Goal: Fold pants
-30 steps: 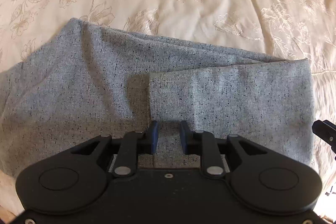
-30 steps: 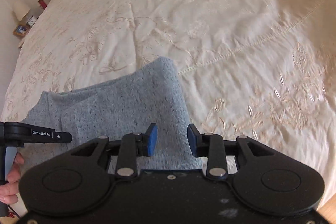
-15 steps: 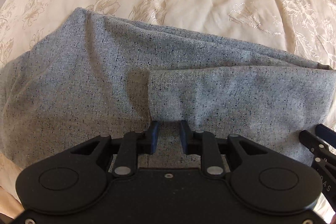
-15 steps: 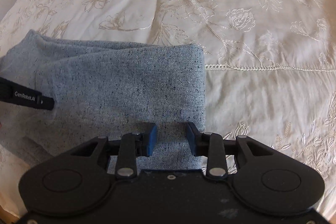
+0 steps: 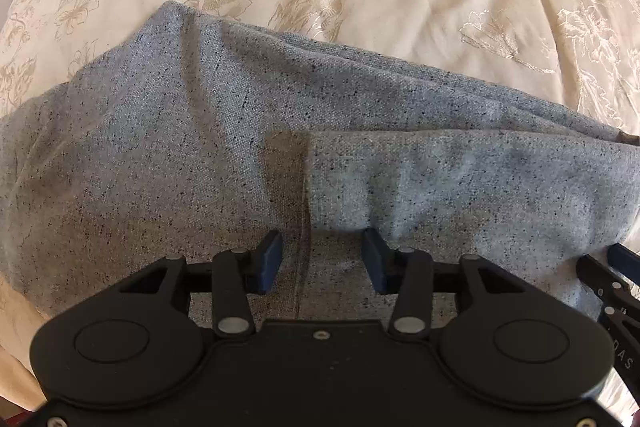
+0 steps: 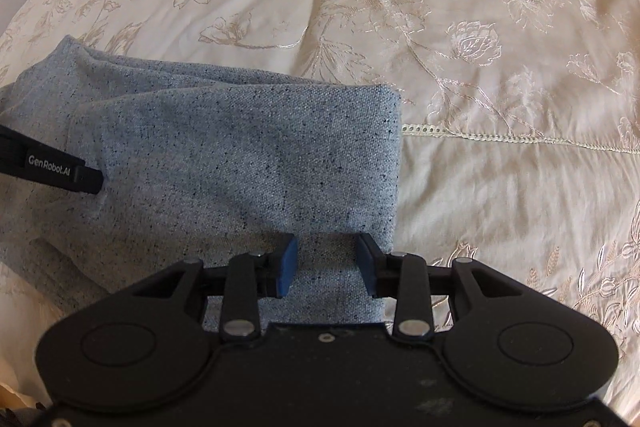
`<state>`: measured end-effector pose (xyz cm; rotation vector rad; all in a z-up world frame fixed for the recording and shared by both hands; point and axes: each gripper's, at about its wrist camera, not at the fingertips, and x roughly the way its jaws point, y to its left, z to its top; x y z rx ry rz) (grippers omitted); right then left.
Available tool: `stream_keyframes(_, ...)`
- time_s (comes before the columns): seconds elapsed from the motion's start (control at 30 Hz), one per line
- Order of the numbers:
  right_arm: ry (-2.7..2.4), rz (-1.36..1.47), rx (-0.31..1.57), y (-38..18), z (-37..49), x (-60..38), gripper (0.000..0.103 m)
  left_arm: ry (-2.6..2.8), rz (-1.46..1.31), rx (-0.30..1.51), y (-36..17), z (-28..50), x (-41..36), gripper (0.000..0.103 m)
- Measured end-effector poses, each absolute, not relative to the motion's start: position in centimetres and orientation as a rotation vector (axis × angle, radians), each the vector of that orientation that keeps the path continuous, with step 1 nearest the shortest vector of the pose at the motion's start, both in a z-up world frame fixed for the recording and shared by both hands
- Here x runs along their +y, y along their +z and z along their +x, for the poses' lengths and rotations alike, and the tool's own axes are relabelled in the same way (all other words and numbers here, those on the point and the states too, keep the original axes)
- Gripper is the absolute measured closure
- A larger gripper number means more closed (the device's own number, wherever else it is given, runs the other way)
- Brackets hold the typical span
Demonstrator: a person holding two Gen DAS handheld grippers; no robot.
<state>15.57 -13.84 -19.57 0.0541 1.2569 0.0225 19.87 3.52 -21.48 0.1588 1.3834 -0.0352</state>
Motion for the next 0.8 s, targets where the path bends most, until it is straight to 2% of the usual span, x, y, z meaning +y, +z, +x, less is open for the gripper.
stream_keyframes(0.3,-0.062,0.054,1.274,-18.8,16.3,-12.7,0.066,-0.087,0.084,1.373,-19.6,20.2,8.9,0.048)
stream_keyframes(0.57,-0.201,0.158,1.135,-12.7,15.5,-9.5,0.066,-0.047,0.074,1.293,-16.6,19.5,20.5,0.048)
stream_keyframes(0.8,-0.143,0.187,1.123,-10.6,14.8,-1.5,0.066,0.082,0.096,1.251,-15.7,21.1,31.2,0.048)
